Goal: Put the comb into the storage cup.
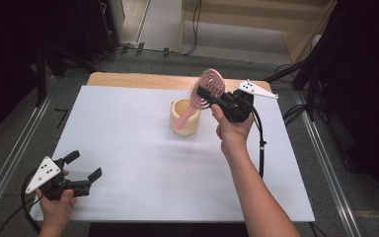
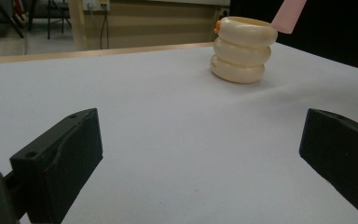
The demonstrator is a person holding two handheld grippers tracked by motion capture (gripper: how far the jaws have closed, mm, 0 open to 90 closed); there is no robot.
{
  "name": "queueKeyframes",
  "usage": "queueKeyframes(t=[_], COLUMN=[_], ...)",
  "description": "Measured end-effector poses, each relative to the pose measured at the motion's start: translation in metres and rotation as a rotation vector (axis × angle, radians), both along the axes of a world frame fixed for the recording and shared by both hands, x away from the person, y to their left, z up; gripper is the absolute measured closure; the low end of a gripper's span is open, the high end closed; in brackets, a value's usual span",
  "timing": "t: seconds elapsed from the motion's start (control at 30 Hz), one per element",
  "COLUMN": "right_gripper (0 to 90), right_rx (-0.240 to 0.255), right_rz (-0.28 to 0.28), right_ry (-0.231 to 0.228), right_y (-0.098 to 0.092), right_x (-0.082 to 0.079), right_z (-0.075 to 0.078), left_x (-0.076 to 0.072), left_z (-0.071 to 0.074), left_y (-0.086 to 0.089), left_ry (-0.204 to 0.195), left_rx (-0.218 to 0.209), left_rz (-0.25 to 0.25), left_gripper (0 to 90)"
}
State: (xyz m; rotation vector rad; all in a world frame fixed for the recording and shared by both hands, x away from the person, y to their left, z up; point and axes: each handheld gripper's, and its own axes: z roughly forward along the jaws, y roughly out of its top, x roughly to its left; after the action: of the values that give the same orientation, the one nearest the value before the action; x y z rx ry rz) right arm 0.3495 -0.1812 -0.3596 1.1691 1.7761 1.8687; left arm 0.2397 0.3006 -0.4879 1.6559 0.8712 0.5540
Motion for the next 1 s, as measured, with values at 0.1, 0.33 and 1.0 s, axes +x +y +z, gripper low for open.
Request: queueKeyframes(t=[0.1, 0.33, 1.0], right_gripper=[61.8, 61.8, 61.8], right_rx=[0.005, 0.006, 0.031], right_rz=[-0.008, -0.027, -0.061], right_ry=[-0.004, -0.008, -0.004], right_y=[-0.002, -0.007, -0.019], right_x=[0.003, 0.009, 0.022], right_z=[0.002, 0.003, 0.005], left_x=[0.000, 0.000, -0.001], left_z=[0.000, 0.000, 0.000], left_y=[0.000, 0.000, -0.001], left_ry=[0.001, -0.002, -0.004], left_rx=[-0.002, 0.008, 0.010], left_rz=[0.001, -0.003, -0.003], left_gripper=[0.0, 0.0, 0.0])
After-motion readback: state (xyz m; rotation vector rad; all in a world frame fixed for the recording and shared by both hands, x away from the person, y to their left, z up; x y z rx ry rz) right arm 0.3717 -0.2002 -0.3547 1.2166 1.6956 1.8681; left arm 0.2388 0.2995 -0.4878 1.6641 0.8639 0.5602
